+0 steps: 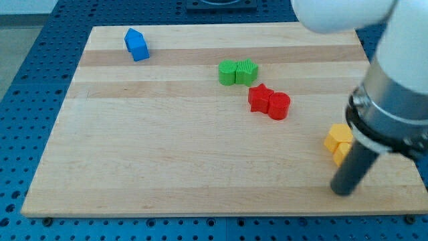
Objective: Slide the yellow blocks to the top right of the red blocks
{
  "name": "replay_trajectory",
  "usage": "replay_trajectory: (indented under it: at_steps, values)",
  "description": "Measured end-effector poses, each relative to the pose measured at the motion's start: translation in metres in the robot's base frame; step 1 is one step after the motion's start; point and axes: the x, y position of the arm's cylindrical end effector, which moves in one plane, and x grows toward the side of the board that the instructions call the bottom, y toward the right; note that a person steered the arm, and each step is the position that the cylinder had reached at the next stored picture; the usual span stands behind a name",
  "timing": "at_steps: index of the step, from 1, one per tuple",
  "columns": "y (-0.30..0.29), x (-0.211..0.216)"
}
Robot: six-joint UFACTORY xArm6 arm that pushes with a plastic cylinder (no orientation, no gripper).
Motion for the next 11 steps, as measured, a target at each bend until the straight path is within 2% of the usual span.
replay_trajectory:
  at_steps: [1, 7, 10, 11]
  values:
    - [0.015, 0.009]
    - [0.018, -0.095]
    - [-0.005, -0.163]
    - [-0.007, -0.170]
